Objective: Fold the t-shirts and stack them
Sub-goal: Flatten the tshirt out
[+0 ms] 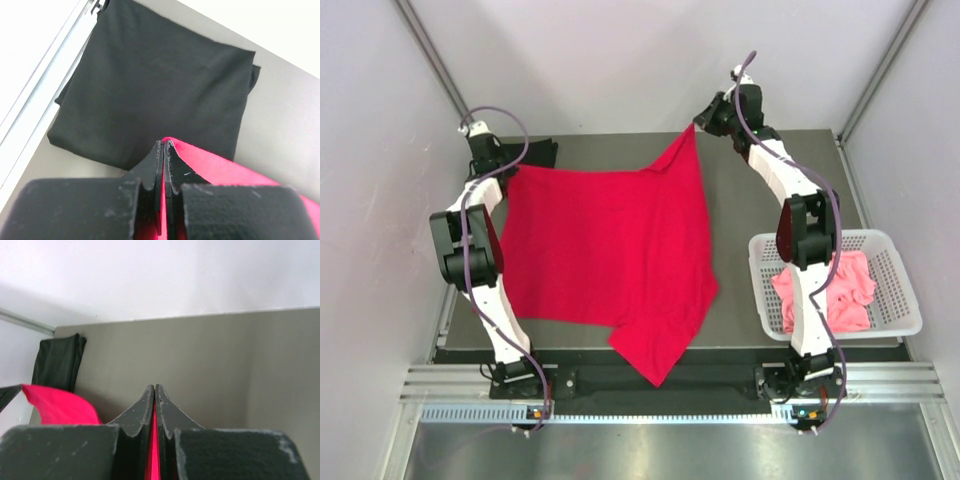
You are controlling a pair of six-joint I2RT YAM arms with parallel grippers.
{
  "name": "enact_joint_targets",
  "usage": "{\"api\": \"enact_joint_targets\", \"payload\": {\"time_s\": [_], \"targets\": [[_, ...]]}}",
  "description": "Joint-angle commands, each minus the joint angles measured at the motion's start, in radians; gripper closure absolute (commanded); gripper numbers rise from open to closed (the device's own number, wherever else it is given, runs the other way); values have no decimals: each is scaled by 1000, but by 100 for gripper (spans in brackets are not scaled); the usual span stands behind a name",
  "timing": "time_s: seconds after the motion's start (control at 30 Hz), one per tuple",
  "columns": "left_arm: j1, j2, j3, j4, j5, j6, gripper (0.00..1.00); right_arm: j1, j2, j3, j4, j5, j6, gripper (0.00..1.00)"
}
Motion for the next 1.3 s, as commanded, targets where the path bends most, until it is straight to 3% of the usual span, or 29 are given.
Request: {"api": "enact_joint_targets", "payload": {"time_s": [0.0,0.13,0.37,0.43,0.47,0.5,0.57,0.67,0.7,0.83,0.97,1.03,1.27], "targets": [[-1,-40,68,-58,30,9,100,-37,11,129,0,38,-36,100],[-1,-60,74,-69,74,-2,100,-63,75,275,0,31,-74,100],[-5,-77,71,-106,116,-20,100,-85,97,312,49,60,-77,99],[-7,-71,90,-125,105,-14,87,-89,109,323,55,74,-63,93],[-7,-62,128,-182,88,-9,76,-91,134,361,31,77,-60,76],[-5,-57,148,-208,73,0,54,-92,146,390,8,78,-62,70],[-2,-56,203,-297,30,17,42,-91,149,442,-43,83,-75,58],[-2,-108,213,-372,-79,38,39,-91,77,407,-159,132,-77,43],[1,-131,194,-394,-99,34,39,-91,53,395,-258,137,-76,43],[70,-331,-2,-399,-70,-87,41,-34,-140,172,-380,117,-121,42],[128,-496,-281,-394,-13,-202,43,74,-427,-233,-423,107,-141,39],[144,-568,-344,-421,5,-218,42,143,-513,-408,-431,72,-138,38],[240,-701,-631,-367,152,-342,40,360,-880,-841,-446,26,-102,37]]}}
